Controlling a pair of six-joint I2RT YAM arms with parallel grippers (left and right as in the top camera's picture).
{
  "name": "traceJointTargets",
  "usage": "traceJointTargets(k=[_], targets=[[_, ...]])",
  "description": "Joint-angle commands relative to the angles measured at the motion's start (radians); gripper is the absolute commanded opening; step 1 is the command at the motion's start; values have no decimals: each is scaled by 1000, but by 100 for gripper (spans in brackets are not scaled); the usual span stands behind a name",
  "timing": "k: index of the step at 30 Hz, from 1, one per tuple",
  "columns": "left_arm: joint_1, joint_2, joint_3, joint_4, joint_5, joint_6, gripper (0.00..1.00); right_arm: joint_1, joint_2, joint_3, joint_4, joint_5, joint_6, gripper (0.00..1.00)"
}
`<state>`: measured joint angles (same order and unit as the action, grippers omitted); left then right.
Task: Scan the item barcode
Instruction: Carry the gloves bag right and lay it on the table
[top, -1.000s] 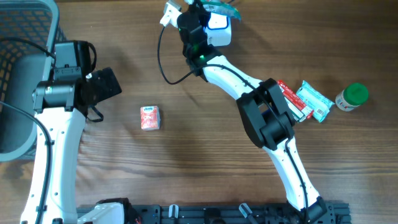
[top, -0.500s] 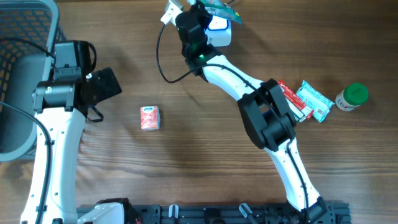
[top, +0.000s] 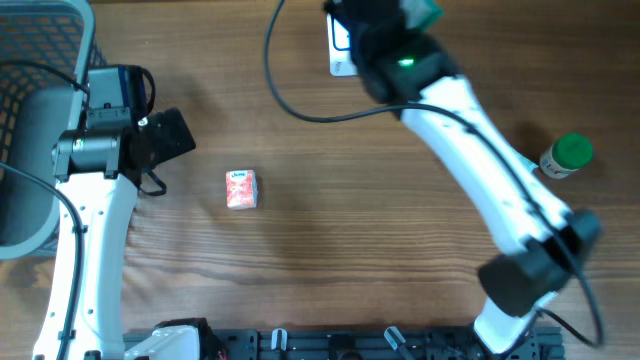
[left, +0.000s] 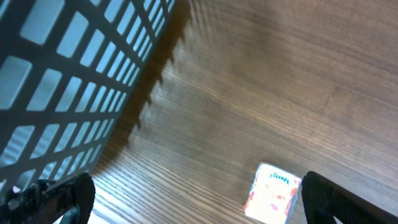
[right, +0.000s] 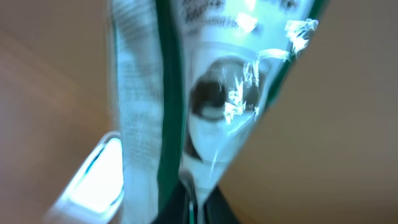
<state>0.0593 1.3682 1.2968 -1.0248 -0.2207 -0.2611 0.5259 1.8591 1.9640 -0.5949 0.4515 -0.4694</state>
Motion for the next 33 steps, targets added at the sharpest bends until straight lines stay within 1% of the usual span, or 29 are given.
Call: traceJointTargets(k=[1,3,5,7,9,11,16,19,22,25,28,33], targets=[[5,-12,14,4,-16,-9,100,-107,-69,-13,-249,-352,344,4],[5,-12,14,4,-16,-9,100,-163,-76,-13,-396,-517,394,4],[5,-12,14,4,-16,-9,100,-222,-70,-22,-545,-674,402,4],[5,-12,14,4,-16,-9,100,-259,-69,-43,-628,-739,401,4],[5,-12,14,4,-16,-9,100,-303,-68,-91,-690,-745,401,4],[5,-12,14,4,-16,-9,100,-320,-68,-126,-702,-745,401,4],[5,-12,14,4,-16,-9,100,-333,-68,-248,-679,-742,402,4],[5,-12,14,4,-16,-9,100,-334,-68,-355,-607,-712,453,4],[5,-12,14,4,-16,-9,100,-334,-68,-467,-511,-625,514,4],[5,-12,14,4,-16,-9,100,-334,-68,-559,-432,-597,525,4],[5,-12,14,4,-16,-9,100,-334,-68,-603,-388,-597,526,4],[5,-12,14,4,-16,-9,100,-334,-68,-618,-340,-601,525,4]])
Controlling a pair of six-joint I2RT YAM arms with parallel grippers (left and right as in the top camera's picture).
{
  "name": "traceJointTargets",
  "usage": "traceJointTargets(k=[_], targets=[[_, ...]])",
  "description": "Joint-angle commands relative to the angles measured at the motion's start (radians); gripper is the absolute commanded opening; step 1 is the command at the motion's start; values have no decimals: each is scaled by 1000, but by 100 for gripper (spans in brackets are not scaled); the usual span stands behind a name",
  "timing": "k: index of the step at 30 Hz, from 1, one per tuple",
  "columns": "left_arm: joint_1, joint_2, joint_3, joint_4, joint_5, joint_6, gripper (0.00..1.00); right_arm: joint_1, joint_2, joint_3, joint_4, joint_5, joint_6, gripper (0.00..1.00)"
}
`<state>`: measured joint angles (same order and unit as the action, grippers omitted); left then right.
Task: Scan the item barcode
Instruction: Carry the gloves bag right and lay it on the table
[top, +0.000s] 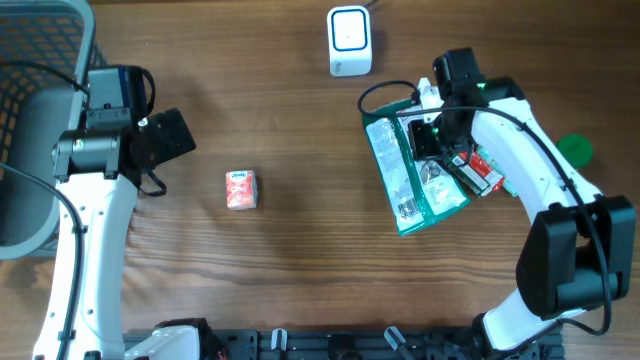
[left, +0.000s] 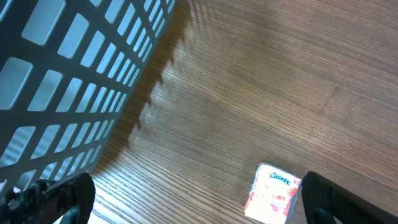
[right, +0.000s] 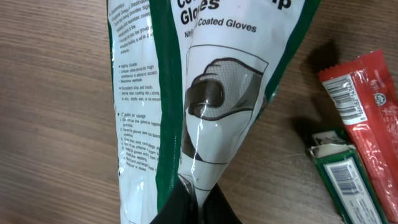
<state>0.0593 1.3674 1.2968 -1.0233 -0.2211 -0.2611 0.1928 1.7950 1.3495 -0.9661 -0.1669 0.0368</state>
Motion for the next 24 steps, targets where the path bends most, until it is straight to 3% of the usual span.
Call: traceJointTargets(k=[1,13,24], targets=[[5,-11,14,2,-15,-9,100,-1,-3,-3,48,18,19,4],[5,-11,14,2,-15,-9,100,-5,-10,8,271,17,16,4],[5,-11,14,2,-15,-9,100,-27,-129,8,99,56,52,4]])
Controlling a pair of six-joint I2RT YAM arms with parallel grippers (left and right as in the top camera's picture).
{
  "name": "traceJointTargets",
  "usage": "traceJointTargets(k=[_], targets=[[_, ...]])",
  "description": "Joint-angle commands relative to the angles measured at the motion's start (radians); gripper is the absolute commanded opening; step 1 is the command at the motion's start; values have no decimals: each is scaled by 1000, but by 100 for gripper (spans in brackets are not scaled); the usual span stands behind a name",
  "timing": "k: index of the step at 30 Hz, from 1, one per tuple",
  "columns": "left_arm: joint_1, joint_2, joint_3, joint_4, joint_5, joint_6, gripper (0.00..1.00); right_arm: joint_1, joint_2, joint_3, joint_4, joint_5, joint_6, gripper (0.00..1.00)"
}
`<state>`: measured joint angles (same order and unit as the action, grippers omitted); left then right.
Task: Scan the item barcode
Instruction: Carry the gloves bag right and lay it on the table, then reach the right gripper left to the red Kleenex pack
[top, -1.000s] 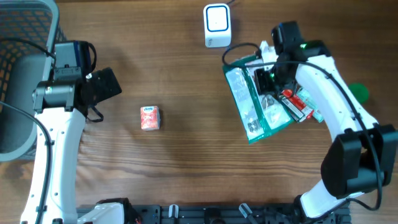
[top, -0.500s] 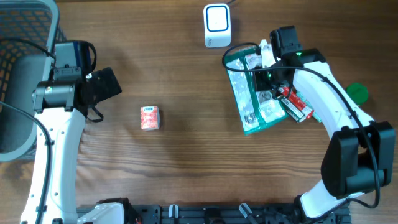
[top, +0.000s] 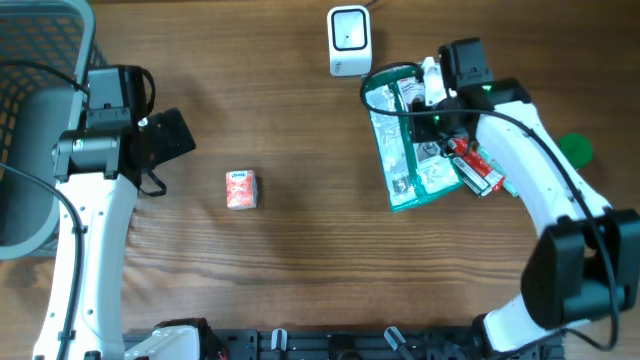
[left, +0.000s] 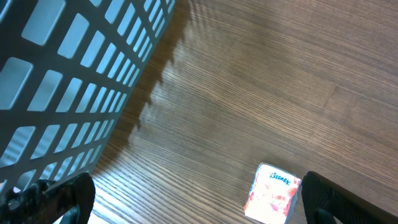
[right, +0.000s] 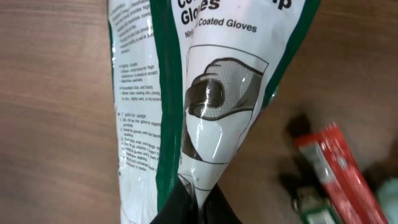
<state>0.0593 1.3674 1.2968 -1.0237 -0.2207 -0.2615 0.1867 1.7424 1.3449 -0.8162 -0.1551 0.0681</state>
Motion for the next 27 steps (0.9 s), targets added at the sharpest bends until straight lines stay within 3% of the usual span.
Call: traceJointTargets(k=[1,6,8,10,11,15,23,27], targets=[[5,-11,14,3,-16,-8,100,-26,-79,13,-80,70,21,4],[5,-11,14,3,-16,-8,100,-58,-80,3,-253,300,71,4],[5,-11,14,3,-16,-8,100,-77,-78,3,-319,412,100,11],[5,-11,14,3,-16,-9,100,-91,-78,3,-327,419,103,45],[5,-11,14,3,-16,-8,100,-96,-78,3,-325,417,112,49],[5,-11,14,3,-16,-8,100,-101,-78,3,-285,337,125,52],[5,-11,14,3,-16,-8,100,-68,-77,1,-153,-214,91,45],[5,-11,14,3,-16,-8,100,15,-77,1,-60,-294,148,45]])
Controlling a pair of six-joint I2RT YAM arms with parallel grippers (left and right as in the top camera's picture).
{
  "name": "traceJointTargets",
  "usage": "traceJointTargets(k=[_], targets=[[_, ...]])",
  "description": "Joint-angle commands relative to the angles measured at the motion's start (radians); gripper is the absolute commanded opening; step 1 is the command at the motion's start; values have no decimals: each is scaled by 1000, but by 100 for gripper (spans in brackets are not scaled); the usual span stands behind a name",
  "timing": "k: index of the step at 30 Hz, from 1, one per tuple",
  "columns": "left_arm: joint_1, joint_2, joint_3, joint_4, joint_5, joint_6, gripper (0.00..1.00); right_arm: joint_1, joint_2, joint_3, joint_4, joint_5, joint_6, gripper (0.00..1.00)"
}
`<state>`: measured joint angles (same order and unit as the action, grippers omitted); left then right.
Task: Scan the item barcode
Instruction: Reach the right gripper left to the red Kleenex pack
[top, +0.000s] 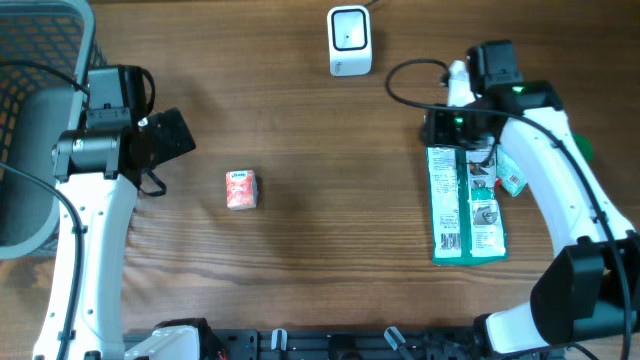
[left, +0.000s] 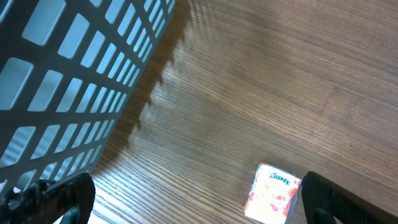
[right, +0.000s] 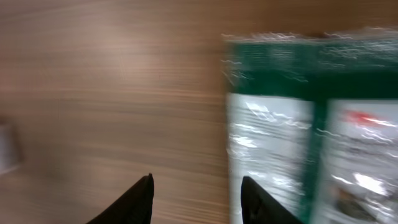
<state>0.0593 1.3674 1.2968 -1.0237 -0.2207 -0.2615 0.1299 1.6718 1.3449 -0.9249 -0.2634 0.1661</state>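
Observation:
The green-and-white glove bag (top: 467, 205) lies flat on the table at the right, its long side running toward the front edge. It shows blurred in the right wrist view (right: 311, 124). My right gripper (top: 440, 128) is open at the bag's far end, with only bare wood between the fingers (right: 196, 190). The white scanner (top: 349, 40) stands at the back centre. My left gripper (top: 172, 140) is open at the left and holds nothing (left: 193, 202).
A small Kleenex pack (top: 241, 188) lies left of centre, close to my left gripper's right finger (left: 273, 193). A grey mesh basket (top: 40, 60) fills the far left corner. Small packets (top: 505, 172) and a green-capped bottle (top: 581, 148) lie beside the bag under the right arm.
My right gripper has let go of the glove bag and is open. The bag was held up close to the scanner; it now lies flat further right and nearer the front. The left arm is unmoved.
At first my right gripper held the glove bag over the scanner. Then it held the bag lower down at the right, beside the packets. Then the bag was back near the scanner, still gripped. Now it lies flat and released on the table.

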Motion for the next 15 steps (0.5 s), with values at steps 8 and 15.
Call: traceJointTargets(k=[8,15], targets=[[5,-11,14,3,-16,-8,100,405,50,-19,332,-63,307,43],[5,-11,14,3,-16,-8,100,644,217,-19,563,37,334,43]])
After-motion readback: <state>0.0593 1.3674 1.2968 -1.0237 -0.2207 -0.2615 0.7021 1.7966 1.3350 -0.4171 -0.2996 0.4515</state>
